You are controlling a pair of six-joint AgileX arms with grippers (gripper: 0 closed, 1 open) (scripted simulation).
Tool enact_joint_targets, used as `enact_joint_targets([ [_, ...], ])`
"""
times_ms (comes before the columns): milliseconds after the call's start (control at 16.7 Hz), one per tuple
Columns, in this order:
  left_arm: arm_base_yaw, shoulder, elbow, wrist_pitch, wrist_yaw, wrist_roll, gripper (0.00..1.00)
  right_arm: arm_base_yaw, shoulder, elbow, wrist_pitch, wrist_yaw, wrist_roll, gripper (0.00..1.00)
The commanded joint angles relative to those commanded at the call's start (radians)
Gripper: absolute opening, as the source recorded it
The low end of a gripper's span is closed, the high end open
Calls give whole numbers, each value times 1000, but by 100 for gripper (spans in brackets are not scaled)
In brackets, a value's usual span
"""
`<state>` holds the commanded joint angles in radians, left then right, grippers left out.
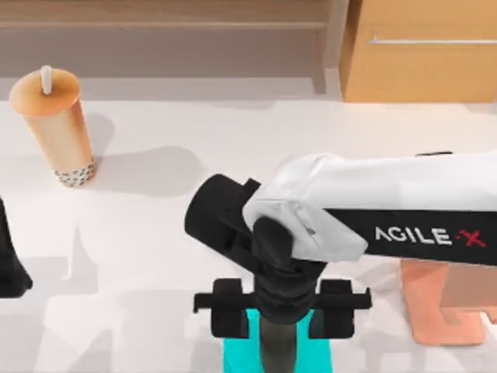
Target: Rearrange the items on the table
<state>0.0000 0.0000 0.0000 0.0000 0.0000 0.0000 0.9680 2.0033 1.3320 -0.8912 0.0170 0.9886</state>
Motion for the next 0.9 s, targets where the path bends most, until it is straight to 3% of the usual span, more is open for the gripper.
enact_joint_targets([
  [600, 0, 0, 0, 0, 0, 0, 100, -2, -1, 1, -1, 0, -1, 100],
  [900, 0, 0, 0, 0, 0, 0, 100, -120, 21, 104, -43, 24, -156, 100],
])
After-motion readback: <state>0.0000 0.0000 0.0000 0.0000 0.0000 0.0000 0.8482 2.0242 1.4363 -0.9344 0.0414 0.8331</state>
